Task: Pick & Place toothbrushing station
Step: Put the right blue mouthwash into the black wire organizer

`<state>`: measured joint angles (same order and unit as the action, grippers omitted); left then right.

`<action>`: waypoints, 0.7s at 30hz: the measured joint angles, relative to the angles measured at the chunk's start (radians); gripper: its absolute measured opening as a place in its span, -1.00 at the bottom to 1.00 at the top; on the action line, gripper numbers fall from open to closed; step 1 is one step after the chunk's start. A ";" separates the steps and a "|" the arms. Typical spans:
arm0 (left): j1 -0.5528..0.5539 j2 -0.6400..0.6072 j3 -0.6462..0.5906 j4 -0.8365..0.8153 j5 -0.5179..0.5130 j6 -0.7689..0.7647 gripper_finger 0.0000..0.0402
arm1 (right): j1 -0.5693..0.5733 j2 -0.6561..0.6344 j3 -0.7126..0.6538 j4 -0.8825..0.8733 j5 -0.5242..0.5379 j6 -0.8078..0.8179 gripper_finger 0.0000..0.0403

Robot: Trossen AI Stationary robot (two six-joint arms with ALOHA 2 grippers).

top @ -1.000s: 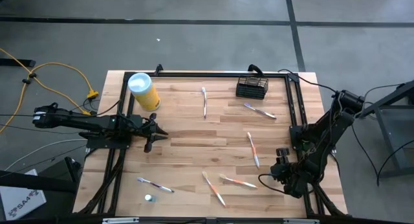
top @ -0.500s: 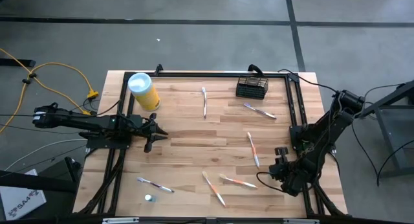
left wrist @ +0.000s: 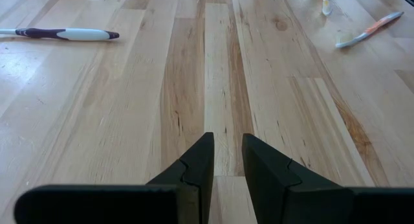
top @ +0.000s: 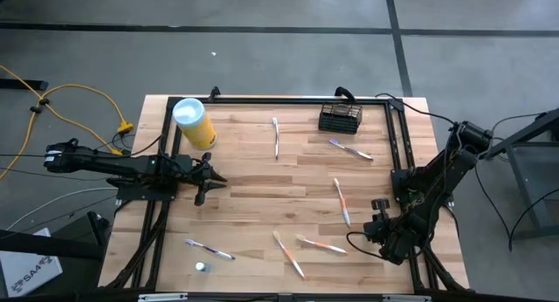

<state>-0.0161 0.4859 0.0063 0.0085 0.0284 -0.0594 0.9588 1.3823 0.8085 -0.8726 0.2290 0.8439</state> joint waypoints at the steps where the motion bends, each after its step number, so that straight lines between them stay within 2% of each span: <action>1: 0.000 0.000 0.000 0.000 0.000 0.000 -0.62 | 0.000 0.000 0.000 0.000 0.000 0.000 -0.52; 8: 0.000 0.000 0.000 0.000 0.000 0.000 -0.62 | -0.023 -0.022 0.000 -0.006 -0.038 -0.003 -0.55; 12: 0.000 0.000 0.000 0.000 0.000 0.000 -0.62 | -0.076 -0.036 0.000 -0.010 -0.082 -0.018 -0.55; 21: 0.000 0.000 0.000 0.000 0.000 0.000 -0.62 | -0.238 -0.102 0.000 -0.011 -0.066 -0.146 -0.55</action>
<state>-0.0161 0.4860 0.0063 0.0083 0.0284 -0.0597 0.7211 1.2799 0.8085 -0.8841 0.1628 0.6980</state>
